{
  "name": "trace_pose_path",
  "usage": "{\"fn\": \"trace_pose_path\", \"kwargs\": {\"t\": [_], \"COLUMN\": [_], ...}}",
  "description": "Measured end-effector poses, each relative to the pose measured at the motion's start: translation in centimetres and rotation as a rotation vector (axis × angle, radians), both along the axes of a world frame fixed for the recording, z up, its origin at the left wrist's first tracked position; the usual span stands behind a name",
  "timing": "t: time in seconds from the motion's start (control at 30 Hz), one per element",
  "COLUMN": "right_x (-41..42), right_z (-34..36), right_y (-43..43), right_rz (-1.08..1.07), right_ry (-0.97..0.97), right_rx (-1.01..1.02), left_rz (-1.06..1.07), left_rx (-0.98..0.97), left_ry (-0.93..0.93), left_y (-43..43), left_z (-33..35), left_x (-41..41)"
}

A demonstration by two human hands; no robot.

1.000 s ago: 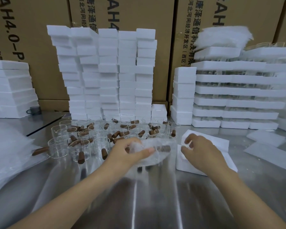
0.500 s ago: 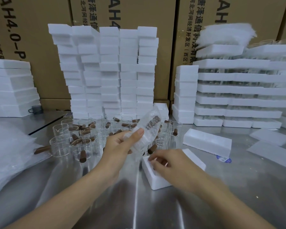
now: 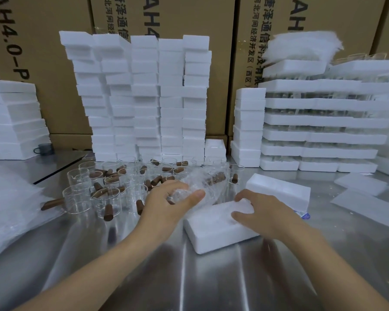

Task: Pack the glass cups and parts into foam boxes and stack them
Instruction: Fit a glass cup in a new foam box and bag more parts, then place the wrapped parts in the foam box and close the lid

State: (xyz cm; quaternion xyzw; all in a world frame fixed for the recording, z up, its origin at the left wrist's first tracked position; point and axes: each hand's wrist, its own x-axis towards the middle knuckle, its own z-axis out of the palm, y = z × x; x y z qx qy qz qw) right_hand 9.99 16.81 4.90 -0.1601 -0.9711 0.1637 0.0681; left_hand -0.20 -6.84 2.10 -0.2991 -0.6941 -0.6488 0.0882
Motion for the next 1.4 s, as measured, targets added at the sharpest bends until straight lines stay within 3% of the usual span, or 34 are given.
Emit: {"fn": "trace_pose_path", "kwargs": {"t": [0.53, 0.67, 0.97, 1.07, 1.23, 1.4], "right_x": [-1.3, -1.3, -1.3, -1.2, -1.3, -1.4], "right_z": [-1.3, -1.2, -1.1, -1.2, -1.4, -0.9], "right_y": [0.0, 0.2, 0.1, 0.1, -0.1, -0.7], "right_rz": [-0.001, -0.012, -0.01, -0.015, 0.036, 0.062], "right_ry": [0.028, 0.036, 0.037, 0.028, 0.103, 0.308], "right_rx": [-0.032, -0.054, -0.052, -0.031, -0.012, -0.12], "left_rz": [-0.078, 0.057, 0.004, 0.073, 0.012, -0.096], "left_rx": [-0.318, -0.518, -0.797, -0.907, -0.864, -0.853], "left_ry": [0.004, 0.143, 0.219, 0.353, 0.405, 0.412], "left_y": [-0.1, -1.1, -2.3, -2.4, -2.5, -2.4], "left_z": [-0.6, 0.0, 1.4, 2.0, 1.7, 1.1], "left_x": [0.4, -0.3, -0.7, 0.0, 0.6, 0.4]}}
